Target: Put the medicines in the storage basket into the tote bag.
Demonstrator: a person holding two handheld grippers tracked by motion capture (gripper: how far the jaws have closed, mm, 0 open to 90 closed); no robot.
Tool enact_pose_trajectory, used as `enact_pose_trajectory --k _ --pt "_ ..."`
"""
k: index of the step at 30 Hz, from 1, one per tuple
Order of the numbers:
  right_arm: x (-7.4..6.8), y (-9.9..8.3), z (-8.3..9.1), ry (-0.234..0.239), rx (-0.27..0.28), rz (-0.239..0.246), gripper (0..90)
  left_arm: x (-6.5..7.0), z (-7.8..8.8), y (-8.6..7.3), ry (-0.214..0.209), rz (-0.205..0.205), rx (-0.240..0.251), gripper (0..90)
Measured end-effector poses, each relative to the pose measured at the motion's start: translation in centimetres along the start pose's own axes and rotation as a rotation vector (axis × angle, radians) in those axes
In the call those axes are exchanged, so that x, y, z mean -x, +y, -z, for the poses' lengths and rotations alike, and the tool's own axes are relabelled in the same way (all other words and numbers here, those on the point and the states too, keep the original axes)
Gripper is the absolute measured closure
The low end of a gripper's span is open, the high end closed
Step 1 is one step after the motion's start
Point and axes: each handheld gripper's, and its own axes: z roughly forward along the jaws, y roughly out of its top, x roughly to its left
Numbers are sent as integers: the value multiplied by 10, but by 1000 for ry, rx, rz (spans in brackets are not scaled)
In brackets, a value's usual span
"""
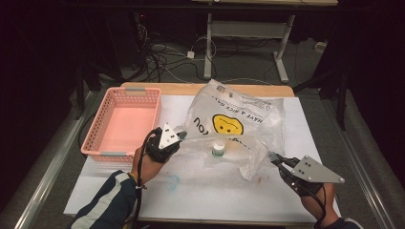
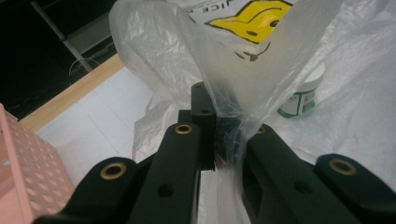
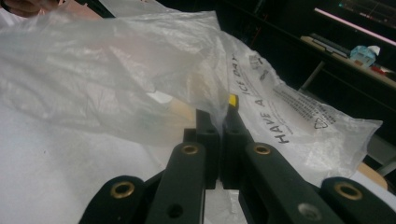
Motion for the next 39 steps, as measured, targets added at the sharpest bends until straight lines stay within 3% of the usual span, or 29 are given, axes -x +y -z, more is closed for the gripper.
enact_pose_trajectory --k 7,9,13,20,28,39 --pt "11 22 3 -34 55 29 900 -9 15 16 23 -3 54 872" --pt "16 27 3 -14 84 -15 900 -13 20 20 35 -2 68 872" --pt "25 41 1 -42 115 5 900 -21 27 26 48 14 92 871" --pt "37 65 5 -58 197 -7 900 -30 40 41 39 20 131 872" --pt "52 87 11 -79 244 -17 900 -40 48 58 33 15 153 871" --pt "67 114 23 -107 329 -58 900 -49 66 97 20 8 227 873"
